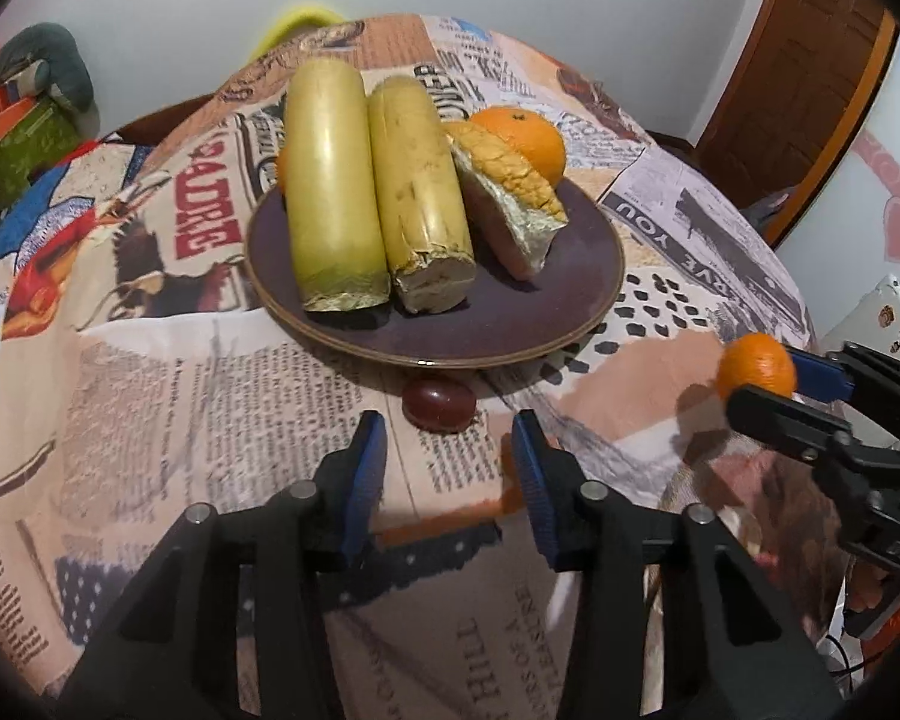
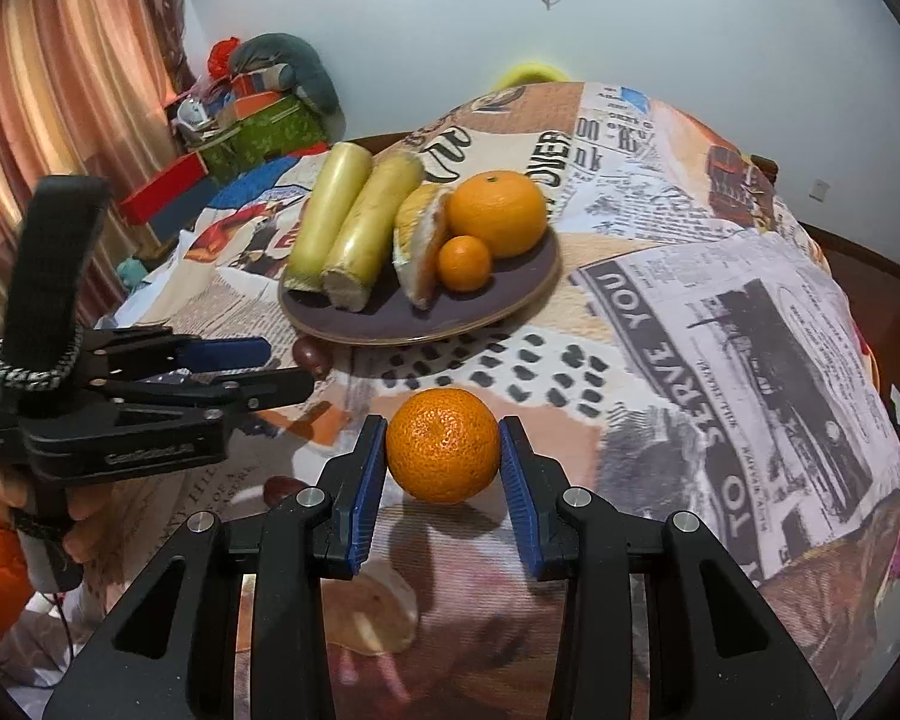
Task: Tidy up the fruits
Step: 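Grasp a tangerine with the right tool while the left tool grasps a dark red date, then place the date on the plate rim with the left tool while the right tool places its tangerine there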
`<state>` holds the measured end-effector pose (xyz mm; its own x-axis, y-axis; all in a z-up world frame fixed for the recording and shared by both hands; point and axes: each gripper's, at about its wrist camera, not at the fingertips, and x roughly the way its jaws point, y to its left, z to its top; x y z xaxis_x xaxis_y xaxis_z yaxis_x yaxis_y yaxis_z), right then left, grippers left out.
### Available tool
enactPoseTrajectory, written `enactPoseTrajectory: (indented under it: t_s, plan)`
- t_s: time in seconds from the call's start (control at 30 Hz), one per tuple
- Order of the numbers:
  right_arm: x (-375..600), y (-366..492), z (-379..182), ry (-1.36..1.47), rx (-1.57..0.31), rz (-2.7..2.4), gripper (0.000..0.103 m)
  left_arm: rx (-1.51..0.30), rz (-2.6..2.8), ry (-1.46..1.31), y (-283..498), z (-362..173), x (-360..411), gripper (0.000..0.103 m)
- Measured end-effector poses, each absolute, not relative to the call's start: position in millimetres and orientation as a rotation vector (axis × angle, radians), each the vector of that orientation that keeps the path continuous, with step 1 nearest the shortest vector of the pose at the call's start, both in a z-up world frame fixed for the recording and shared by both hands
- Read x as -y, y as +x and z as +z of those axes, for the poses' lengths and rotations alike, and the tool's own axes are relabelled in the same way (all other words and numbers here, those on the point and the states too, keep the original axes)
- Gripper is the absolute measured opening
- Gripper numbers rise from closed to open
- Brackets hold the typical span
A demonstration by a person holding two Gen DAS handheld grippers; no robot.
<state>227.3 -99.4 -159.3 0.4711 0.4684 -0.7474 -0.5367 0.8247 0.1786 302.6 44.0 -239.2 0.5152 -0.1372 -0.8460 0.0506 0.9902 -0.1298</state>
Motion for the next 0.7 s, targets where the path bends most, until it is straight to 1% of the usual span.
enactPoseTrajectory:
  t_s: [0.13,0.2,0.23,0.47,0.7]
  plan:
    - [105.0,230.1,-159.0,-0.084,-0.888,0.607,0.034,-1.018,-0.105,-0.090,309.9,-241.7,-42.7,0.036]
    - [106.7,231.7,-159.6,-0.083,-0.888,0.605,0.034,-1.012,-0.098,-0.071,311.6,-242.7,-40.7,0.028]
    - [107.5,232.3,-159.8,-0.083,-0.889,0.604,0.034,-1.010,-0.096,-0.059,312.1,-243.2,-39.5,0.027]
    - [106.6,236.6,-157.3,-0.083,-0.878,0.604,0.034,-0.985,-0.099,-0.058,302.4,-236.6,-42.5,0.026]
    - [100.5,246.4,-149.8,-0.087,-0.858,0.610,0.034,-0.921,-0.097,-0.087,291.8,-211.5,-56.7,0.027]
